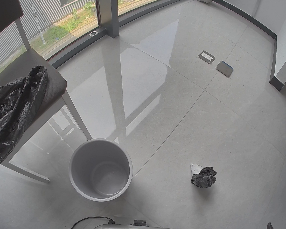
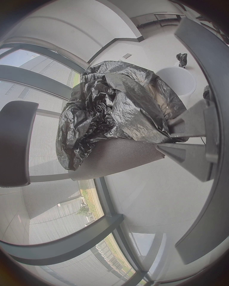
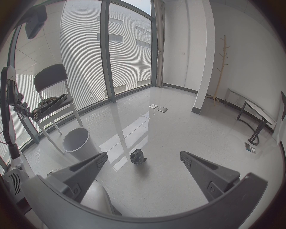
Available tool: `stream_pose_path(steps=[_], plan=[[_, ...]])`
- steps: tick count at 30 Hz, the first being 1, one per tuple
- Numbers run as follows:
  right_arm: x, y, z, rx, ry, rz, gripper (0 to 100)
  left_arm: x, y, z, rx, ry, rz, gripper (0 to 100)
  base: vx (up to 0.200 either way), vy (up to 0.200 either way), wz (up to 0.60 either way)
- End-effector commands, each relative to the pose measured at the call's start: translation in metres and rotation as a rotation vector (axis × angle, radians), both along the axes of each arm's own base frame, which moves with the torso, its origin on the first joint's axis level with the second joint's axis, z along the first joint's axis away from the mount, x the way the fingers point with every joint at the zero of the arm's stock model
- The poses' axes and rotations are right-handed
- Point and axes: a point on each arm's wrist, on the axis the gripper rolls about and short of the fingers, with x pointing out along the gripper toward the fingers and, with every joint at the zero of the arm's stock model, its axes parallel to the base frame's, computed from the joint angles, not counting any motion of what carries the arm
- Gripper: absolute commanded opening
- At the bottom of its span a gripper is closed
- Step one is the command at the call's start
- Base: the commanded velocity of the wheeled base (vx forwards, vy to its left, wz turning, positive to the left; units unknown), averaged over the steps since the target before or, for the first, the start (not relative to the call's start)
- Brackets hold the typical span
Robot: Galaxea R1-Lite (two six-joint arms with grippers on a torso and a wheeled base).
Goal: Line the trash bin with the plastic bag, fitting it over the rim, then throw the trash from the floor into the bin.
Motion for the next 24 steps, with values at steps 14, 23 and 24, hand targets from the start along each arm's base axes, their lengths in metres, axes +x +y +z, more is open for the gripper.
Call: stream_pose_path(steps=[14, 23, 24], plan=[[0.001, 0.001, -0.004, 0.004, 0.014, -0.037, 100, -0.012, -0.022, 0.026, -0.111, -0.175, -0.031, 0, 0.000, -0.014, 0.00], [0.000, 0.001, -0.004, 0.007, 0.010, -0.038, 100, -0.019, -0.035, 0.035, -0.106, -0.231, -0.094, 0, -0.133, -0.044, 0.00], [0.000, 0.001, -0.004, 0.006, 0.003, -0.038, 100, -0.019, -0.035, 0.037, -0.121, -0.235, -0.088, 0, 0.000, 0.000, 0.00]])
